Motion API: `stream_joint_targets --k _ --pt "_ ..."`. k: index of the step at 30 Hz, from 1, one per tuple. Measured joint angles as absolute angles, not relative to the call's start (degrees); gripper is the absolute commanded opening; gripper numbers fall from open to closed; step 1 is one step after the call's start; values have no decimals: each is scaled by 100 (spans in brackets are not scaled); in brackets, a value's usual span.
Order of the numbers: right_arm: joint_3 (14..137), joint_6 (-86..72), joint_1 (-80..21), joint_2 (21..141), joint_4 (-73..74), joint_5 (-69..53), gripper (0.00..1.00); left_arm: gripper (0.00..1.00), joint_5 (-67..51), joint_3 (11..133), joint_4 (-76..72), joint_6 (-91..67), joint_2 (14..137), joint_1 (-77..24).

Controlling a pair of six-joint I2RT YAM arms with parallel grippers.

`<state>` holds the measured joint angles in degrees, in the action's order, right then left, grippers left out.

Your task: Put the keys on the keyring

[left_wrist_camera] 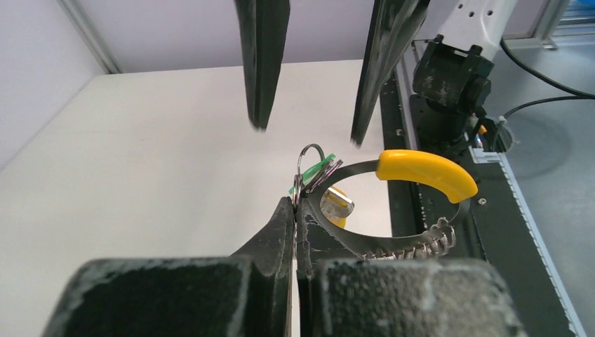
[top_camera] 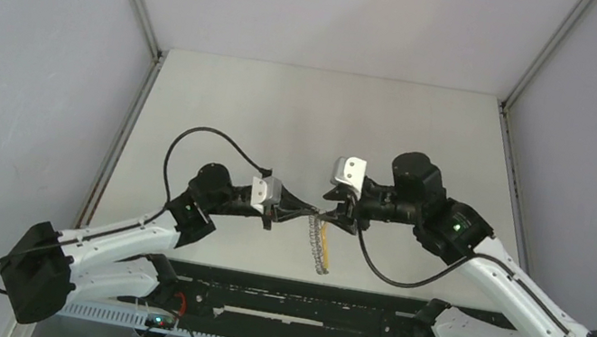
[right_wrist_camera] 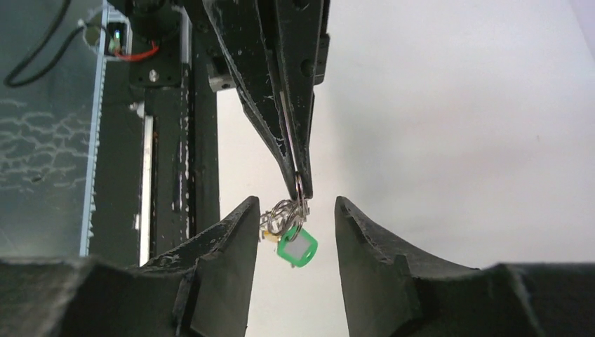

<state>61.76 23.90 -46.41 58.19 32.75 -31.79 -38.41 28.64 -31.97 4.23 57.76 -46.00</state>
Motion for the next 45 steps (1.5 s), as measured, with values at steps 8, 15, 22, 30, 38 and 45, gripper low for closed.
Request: stream_joint_targets --k 8,15,22,30,38,45 --pt "6383 1354 -4178 5559 3234 -3330 36 0 -3376 2696 -3216 740 5660 -4633" --pt "6381 878 -4143 5819 3247 -3402 36 0 -2762 2694 -2934 1253 5527 -4851" --pt "6222 768 -4130 6139 3236 -3391 31 0 -2418 2582 -2856 1675 5356 -5041" --pt "6069 760 -4119 6313 3162 -3492 28 0 -2349 2506 -2790 1868 5347 -5087" --pt "5981 749 -4060 6466 3009 -3658 13 0 -2309 2414 -2899 1861 5210 -5087" --pt "5763 740 -3756 6466 2851 -3979 1 0 -2331 2259 -3024 1857 5076 -5089"
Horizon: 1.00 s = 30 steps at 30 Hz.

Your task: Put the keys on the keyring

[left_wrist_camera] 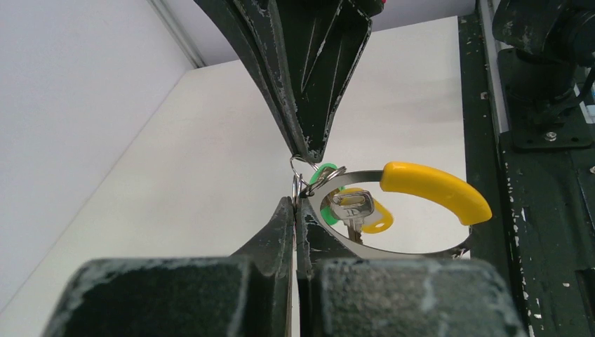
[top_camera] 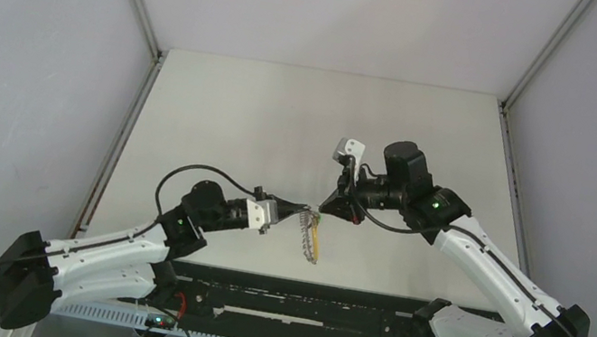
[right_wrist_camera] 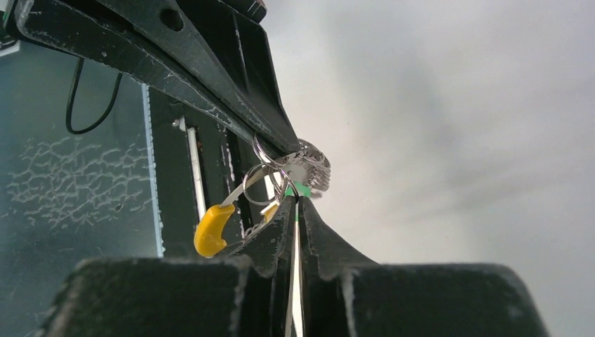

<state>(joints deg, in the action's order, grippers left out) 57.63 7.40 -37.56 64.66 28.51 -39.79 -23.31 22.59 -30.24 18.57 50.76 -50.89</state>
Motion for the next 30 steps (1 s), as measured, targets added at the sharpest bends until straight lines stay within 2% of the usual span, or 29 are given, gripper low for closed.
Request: stream_joint_targets --k 3,6,9,13,17,20,30 --pt "5697 740 -3675 6466 2768 -4193 7 0 -2381 2239 -3092 1848 5063 -5089" --pt "5693 751 -3680 6466 2757 -4327 21 0 -2451 2239 -3155 1806 5063 -5089" --pt "5690 816 -3750 6466 2738 -4445 23 0 -2519 2237 -3221 1798 5063 -5087" --pt "5688 908 -3881 6460 2694 -4515 18 0 -2630 2237 -3253 1750 5065 -5089" --pt "5688 996 -3916 6455 2624 -4582 5 0 -2733 2239 -3253 1710 5081 -5089" --pt "5686 1026 -3916 6455 2580 -4624 0 0 -2755 2237 -3253 1708 5089 -5089" --pt "5682 1007 -3723 6615 2606 -5065 0 0 -2783 2147 -3468 1557 5083 -5089"
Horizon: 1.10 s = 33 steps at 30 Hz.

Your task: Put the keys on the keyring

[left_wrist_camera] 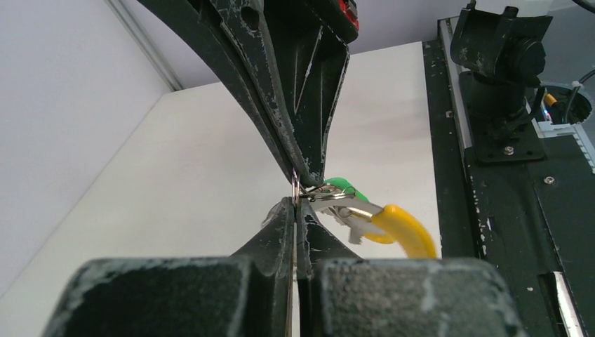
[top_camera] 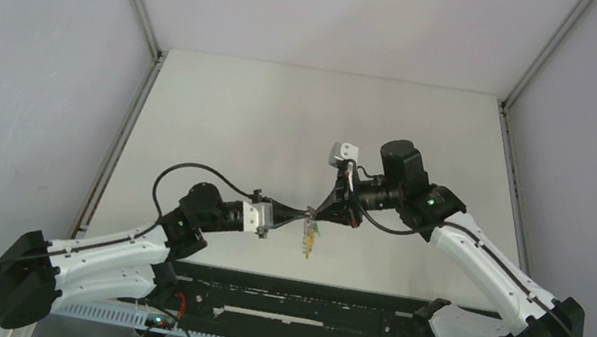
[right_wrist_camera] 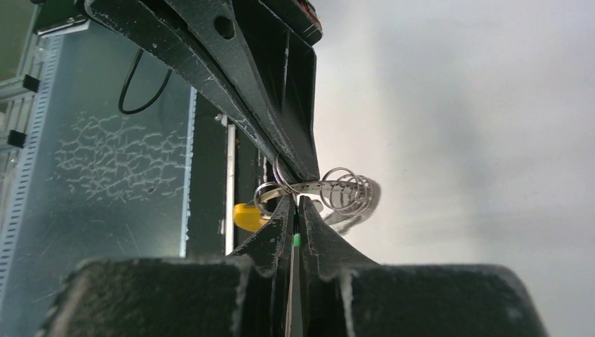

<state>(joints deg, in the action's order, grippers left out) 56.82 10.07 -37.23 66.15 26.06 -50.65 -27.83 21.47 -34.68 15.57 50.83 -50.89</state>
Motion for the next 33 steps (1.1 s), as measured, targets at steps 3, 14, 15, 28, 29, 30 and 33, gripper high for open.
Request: stream_joint_targets --k 3,14,15,28,29,30,33 --pt "5680 1004 -3671 6689 2637 -5225 0 0 -2803 2086 -3535 1514 5063 -5089" --pt "5677 642 -3450 7240 2641 -5996 0 0 -2781 1920 -3920 1304 5162 -5190" --pt "5677 637 -3441 7301 2683 -6007 0 0 -2751 1887 -3935 1295 5183 -5201" --pt "6040 1105 -3470 6952 3465 -5094 0 37 -2443 1767 -4357 1352 5203 -5321" --pt "6099 1184 -3496 6901 3542 -4995 0 37 -2416 1767 -4357 1365 5192 -5325" --pt "6158 1260 -3511 6875 3614 -4910 0 37 -2408 1767 -4348 1369 5183 -5325" --pt "6359 1463 -3636 6860 3826 -4672 0 43 -2401 1767 -4309 1372 5175 -5325"
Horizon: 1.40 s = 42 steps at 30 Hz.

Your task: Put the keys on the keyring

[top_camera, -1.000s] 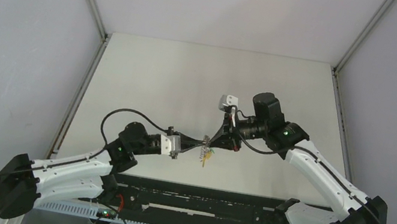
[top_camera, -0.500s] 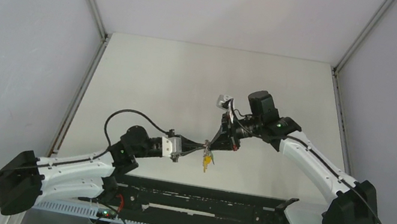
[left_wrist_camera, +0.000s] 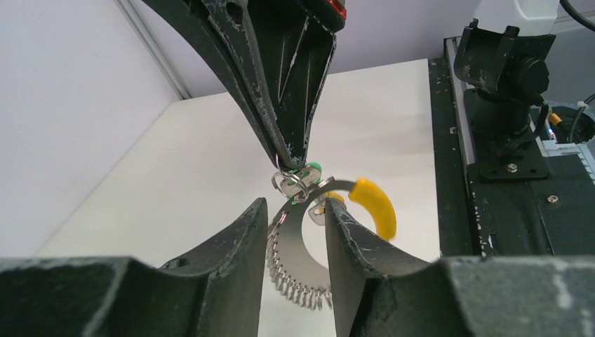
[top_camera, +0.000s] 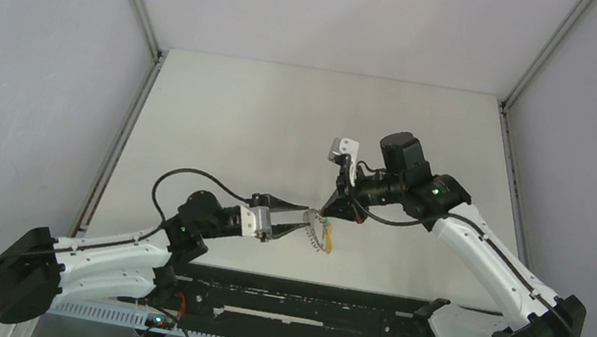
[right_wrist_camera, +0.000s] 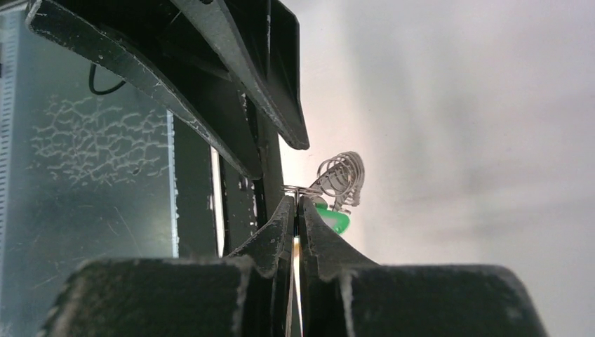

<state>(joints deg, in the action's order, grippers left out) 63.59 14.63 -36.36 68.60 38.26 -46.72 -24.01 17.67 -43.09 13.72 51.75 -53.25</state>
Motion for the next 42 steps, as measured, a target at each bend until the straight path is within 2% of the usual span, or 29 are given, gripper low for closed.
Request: stream_joint_targets --k 4,13,17,21,36,42 --pt "6521 1647 -3793 6934 4093 -4357 0 50 -2394 1785 -4147 1369 5179 -5325" --pt "6615 1586 -4134 7131 4351 -3356 0 52 -1990 1925 -3791 849 5446 -5341" --pt "6702 1363 -4292 7146 4348 -2860 0 49 -1699 1925 -3695 419 5452 -5365" --pt "6792 1127 -4429 7231 4353 -2449 0 41 -1422 2003 -3575 60 5583 -5422" --pt "7004 757 -4665 7373 4407 -1806 0 40 -1221 2471 -3483 -99 6058 -5577" --pt "7004 718 -4711 7373 4425 -1754 0 32 -1055 2471 -3363 -93 6069 -5586"
